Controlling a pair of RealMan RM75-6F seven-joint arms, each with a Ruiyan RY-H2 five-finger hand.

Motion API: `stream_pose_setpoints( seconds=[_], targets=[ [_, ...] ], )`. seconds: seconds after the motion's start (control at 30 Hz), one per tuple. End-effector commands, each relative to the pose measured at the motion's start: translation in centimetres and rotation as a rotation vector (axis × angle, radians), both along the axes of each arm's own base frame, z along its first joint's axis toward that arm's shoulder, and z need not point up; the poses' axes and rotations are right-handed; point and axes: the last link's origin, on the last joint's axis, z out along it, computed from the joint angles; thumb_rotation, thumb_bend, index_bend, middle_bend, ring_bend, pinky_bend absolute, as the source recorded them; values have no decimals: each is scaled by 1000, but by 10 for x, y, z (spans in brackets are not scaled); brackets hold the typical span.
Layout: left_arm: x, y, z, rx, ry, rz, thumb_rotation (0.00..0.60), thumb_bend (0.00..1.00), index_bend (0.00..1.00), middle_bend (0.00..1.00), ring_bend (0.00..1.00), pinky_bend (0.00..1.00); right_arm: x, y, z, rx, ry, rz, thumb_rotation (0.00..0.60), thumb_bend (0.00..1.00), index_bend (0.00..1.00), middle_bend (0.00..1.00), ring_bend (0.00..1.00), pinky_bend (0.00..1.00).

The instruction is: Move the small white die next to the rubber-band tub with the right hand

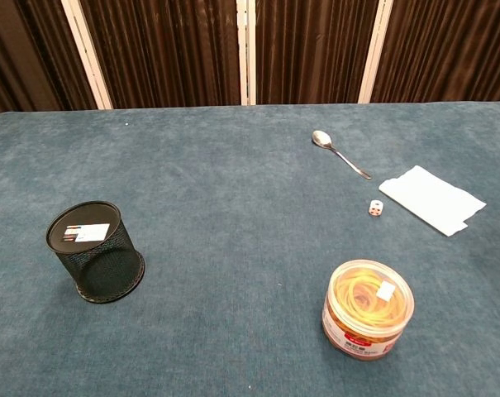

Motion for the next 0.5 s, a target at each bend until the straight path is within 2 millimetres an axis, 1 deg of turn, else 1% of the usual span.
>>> stream_pose_setpoints(
  seconds=[0.03,0.1,0.23,0.37,0.5],
  targets=[
    [0,1,0,1,0,1,600,43,0,0,0,0,20,-28,-10,34,12,16,600,181,251,9,0,0],
    [0,3,0,2,-1,1,600,43,0,0,0,0,32,-46,-20,60,30,28,600,181,275,26,0,0],
    [-1,4,1,0,-3,6,600,43,0,0,0,0,46,-70,-43,115,50,23,600,182,315,49,0,0],
    [-2,5,-1,-8,0,9,600,43,0,0,0,0,54,-87,-67,166,37,-5,600,177,356,67,0,0],
    [-3,6,-2,-13,0,12,600,43,0,0,0,0,57,-99,-85,196,35,-39,600,179,377,81,0,0]
  ],
)
